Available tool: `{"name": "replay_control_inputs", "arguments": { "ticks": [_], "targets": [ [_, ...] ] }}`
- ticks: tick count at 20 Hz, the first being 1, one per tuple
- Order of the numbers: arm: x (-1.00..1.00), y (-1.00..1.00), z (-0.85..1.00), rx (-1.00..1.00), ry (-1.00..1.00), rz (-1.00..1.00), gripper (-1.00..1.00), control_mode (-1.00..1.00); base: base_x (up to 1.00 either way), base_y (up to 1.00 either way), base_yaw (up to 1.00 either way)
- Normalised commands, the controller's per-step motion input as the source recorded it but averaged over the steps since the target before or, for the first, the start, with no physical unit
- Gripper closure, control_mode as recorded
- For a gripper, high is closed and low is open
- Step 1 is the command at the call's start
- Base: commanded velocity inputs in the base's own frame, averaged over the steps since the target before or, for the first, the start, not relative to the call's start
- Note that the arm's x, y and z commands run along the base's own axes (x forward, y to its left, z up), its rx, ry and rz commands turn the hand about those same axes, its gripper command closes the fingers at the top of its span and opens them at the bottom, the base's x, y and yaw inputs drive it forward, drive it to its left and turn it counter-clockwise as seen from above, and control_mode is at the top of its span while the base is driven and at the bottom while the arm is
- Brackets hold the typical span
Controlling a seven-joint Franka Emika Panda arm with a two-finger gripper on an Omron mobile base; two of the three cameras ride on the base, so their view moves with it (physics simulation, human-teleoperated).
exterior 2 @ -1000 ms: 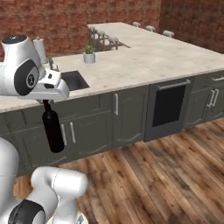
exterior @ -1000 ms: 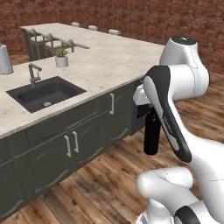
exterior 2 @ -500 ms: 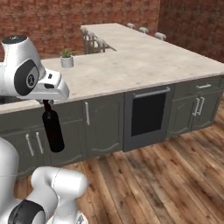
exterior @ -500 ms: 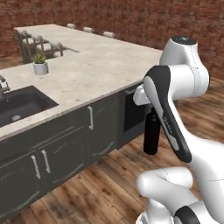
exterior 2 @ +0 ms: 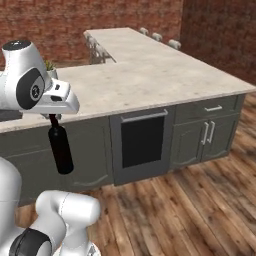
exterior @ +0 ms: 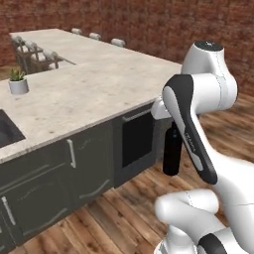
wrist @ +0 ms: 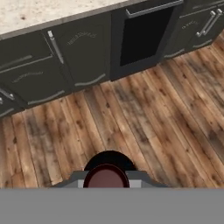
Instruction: Move the drinks to the dining counter.
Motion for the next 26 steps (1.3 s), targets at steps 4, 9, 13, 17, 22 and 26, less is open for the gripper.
{"name": "replay_control_inputs", "arguments": {
  "ticks": [4, 9, 13, 17, 22, 26],
  "targets": [
    [0.00, 0.00, 0.00, 0.00, 0.00, 0.00, 1.00, 1.00, 1.00, -1.00, 0.15],
    [0.00, 0.00, 0.00, 0.00, 0.00, 0.00, 1.00, 1.00, 1.00, -1.00, 0.16],
    [0.00, 0.00, 0.00, 0.00, 0.00, 0.00, 1.00, 1.00, 1.00, -1.00, 0.16],
    [0.00, 0.00, 0.00, 0.00, 0.00, 0.00, 1.00, 1.00, 0.84, -1.00, 0.18],
    [0.00, 0.00, 0.00, 0.00, 0.00, 0.00, 1.00, 1.00, 0.67, -1.00, 0.18],
    [0.00, 0.00, 0.00, 0.00, 0.00, 0.00, 1.00, 1.00, 0.59, -1.00, 0.16]
  ]
}}
